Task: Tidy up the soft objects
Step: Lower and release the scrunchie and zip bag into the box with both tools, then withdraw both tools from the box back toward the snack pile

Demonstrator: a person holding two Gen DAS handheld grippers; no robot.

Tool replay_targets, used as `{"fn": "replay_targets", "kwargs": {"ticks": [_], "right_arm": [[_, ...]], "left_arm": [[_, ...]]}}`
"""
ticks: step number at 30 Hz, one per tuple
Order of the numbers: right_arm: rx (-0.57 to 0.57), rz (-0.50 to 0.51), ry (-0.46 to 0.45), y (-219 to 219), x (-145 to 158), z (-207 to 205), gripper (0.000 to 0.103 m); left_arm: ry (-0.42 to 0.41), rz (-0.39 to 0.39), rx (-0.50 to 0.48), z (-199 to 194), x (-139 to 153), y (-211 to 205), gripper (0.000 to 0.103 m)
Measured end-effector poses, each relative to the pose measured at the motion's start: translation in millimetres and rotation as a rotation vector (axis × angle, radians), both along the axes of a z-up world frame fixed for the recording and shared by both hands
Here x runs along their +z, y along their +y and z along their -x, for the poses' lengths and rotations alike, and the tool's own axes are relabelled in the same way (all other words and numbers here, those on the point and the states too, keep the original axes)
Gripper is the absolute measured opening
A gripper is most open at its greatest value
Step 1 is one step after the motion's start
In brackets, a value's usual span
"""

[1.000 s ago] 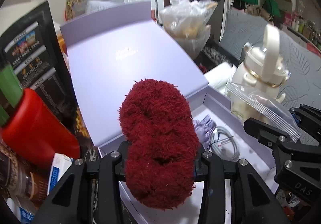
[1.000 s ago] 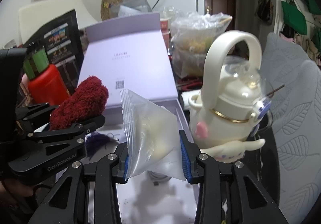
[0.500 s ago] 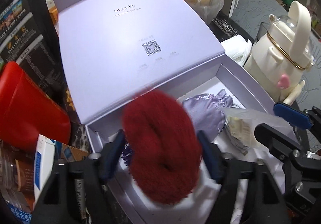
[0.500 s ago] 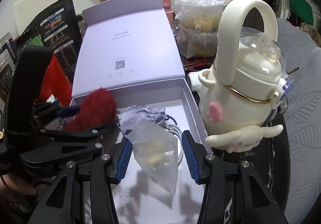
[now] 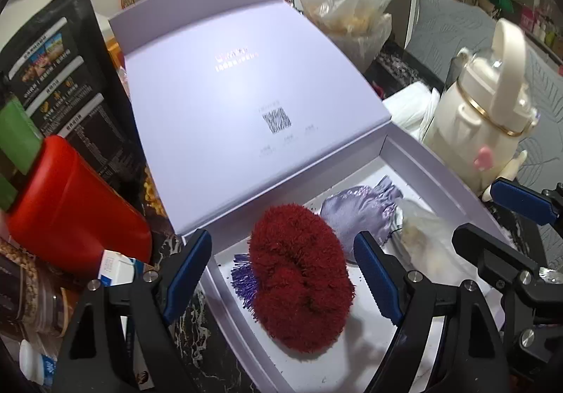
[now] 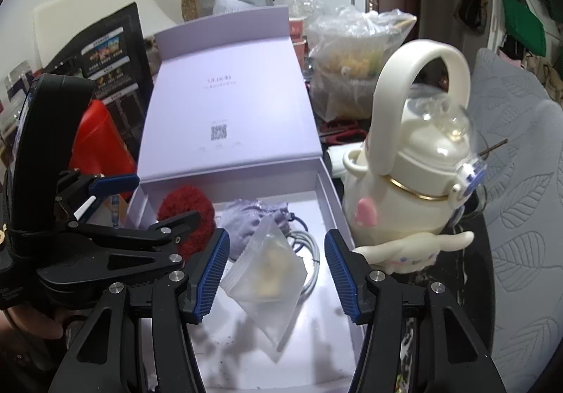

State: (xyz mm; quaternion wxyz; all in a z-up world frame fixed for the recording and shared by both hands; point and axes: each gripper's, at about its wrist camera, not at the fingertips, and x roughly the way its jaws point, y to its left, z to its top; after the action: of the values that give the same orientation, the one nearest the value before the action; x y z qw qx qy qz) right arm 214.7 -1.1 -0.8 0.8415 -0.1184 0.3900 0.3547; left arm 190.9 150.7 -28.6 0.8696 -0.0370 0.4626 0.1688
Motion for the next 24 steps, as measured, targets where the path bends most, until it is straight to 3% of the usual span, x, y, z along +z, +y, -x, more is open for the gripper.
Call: {"fn": "replay_targets", "kwargs": {"ticks": [24], "right_arm": [[-0.018,-0.125,-0.177,-32.9,70.8,51.4,0.059]], "left_arm": [[-0.245,-0.036,-0.03,59.1,91.6,-21.1,0.083]]}}
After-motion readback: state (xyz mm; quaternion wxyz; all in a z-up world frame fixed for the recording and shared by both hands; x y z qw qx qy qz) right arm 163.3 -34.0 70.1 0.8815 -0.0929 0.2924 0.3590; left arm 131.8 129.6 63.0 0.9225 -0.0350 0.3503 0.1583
